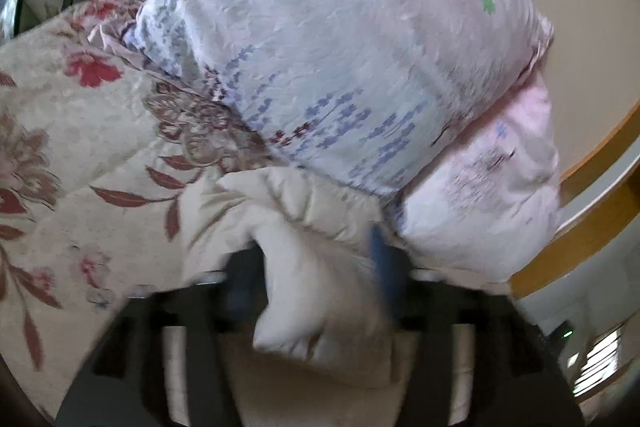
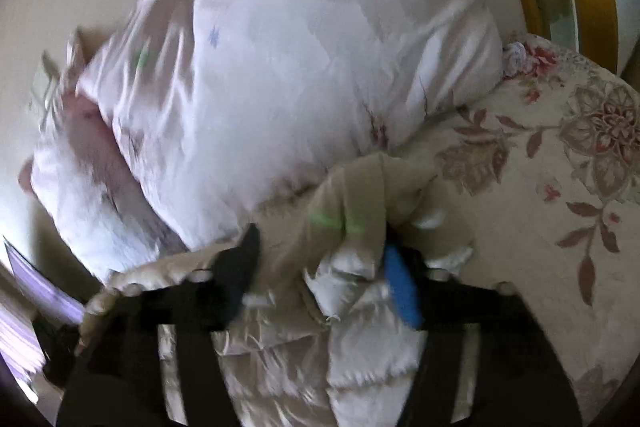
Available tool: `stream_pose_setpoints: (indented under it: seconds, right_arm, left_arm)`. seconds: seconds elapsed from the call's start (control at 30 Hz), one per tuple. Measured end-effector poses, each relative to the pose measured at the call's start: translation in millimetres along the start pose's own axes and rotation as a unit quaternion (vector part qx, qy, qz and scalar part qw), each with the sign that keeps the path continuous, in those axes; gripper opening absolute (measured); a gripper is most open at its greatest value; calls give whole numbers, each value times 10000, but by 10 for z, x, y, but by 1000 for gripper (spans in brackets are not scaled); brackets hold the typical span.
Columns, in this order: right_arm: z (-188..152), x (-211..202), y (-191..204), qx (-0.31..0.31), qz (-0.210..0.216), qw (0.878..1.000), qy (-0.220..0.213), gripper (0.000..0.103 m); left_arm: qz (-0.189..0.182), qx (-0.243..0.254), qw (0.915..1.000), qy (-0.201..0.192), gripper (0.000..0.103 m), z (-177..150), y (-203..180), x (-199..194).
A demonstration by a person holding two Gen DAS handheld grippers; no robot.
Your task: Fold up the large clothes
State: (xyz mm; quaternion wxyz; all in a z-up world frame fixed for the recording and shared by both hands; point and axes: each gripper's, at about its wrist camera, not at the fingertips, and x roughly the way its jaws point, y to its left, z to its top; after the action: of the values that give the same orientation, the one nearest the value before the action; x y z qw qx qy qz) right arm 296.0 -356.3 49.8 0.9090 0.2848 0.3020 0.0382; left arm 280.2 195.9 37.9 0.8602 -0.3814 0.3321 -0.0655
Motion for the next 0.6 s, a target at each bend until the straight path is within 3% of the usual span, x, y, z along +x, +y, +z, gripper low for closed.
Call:
stream_pose_setpoints:
  seconds: [0.1,0.23,0.33,0.43,0.6]
  right_arm:
    - [100,-133,23,91,205,9991,-361,76]
    - [130,-385,115,-549,28,9952,-809,75]
    - [46,-329,178,-963,112,9939,-521,61]
    - [-92,-178,297,-1386,45,9902,-153,59]
    - [-276,178,426,-1845,-850,9787,295,59]
  left_arm:
    - [-227,-82,9992,-311,79,72,-55,-151]
    - [-210,337,9954,-868,80,79,-150,-468]
    - [-173,697,9935,-882,80,-35,-265,-494]
    - [90,1129,9915,-646,80,-214,-420,-308]
    - [756,1598,9838,-303,80,-474,-492,72]
